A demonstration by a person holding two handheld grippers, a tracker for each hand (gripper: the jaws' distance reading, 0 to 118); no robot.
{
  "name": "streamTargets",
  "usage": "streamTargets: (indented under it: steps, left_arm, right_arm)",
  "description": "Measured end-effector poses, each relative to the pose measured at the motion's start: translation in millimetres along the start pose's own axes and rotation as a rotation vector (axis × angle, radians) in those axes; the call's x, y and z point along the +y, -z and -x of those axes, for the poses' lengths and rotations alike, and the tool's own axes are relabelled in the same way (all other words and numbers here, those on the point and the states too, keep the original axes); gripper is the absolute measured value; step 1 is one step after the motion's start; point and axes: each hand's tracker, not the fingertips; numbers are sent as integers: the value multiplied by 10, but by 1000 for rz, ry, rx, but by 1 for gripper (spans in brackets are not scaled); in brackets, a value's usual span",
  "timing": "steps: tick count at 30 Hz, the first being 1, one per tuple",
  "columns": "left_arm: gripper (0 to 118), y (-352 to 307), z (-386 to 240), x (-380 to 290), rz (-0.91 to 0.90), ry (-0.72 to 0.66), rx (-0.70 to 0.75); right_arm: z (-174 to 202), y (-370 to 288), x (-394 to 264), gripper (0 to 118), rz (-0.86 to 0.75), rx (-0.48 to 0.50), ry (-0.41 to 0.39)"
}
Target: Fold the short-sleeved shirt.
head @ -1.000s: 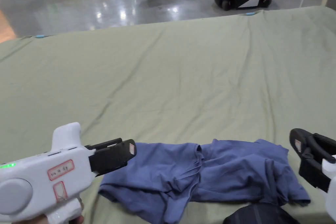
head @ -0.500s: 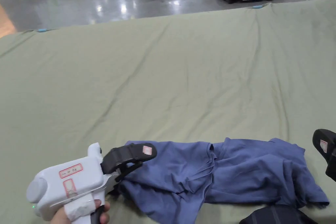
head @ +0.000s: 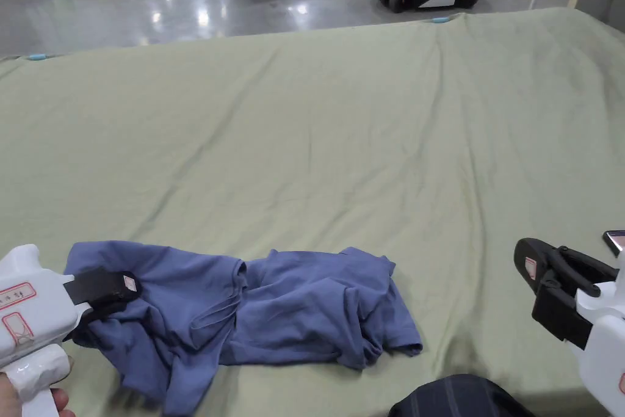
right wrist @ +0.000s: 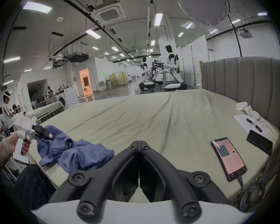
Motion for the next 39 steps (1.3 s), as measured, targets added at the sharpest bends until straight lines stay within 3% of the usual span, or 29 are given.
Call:
streamTargets:
  steps: [4,7,9,11,17,18,19,20,21,26,29,30,32,33,39]
  left_arm:
    - [11,-67,-886,-303,-100,338,43]
    - [11,136,-1435,-594,-60,425,-37]
    - [11,350,-1692,-818,-44,513,-17]
    - [11,567,-1886,-1043,28,525,-84]
    - [12,999,-1948,-1359,113,570,-36]
    - [22,930,-1920,-1301,109,555,-56]
    - [54,874,-1912,-1252,115,548,-91]
    - [77,815,-1909,-1201,128,545,-143]
    - [83,700,-1906,-1143,125,522,-201]
    - [82,118,-1683,-742,-35,365,-346]
    - [81,64,-1392,-560,-125,234,-302]
    - [75,125,-1312,-534,-108,200,-268]
    - [36,288,-1285,-581,-13,192,-269]
    - [28,382,-1332,-663,41,200,-302]
    - [28,935,-1933,-1328,261,302,-415]
  right_arm:
    - [28,-25,2,3,-4,3,-20]
    - [36,-63,4,3,-10,-1,-32]
    - [40,-70,7,3,-12,-2,-37]
    - [44,-69,3,3,-13,-2,-43]
    - [54,-79,3,3,-15,-2,-56]
    - [54,-80,3,3,-15,0,-57]
    - [54,-78,2,3,-15,1,-57]
    - [55,-74,2,3,-13,3,-56]
    - [58,-65,0,3,-10,6,-55]
    - [88,-83,3,3,-15,6,-71]
    - [93,-76,2,3,-16,7,-73]
    - [93,-68,-1,3,-13,7,-72]
    - [92,-54,-4,3,-9,6,-69]
    - [90,-50,-5,3,-8,7,-69]
    - [60,-29,-12,3,14,8,-61]
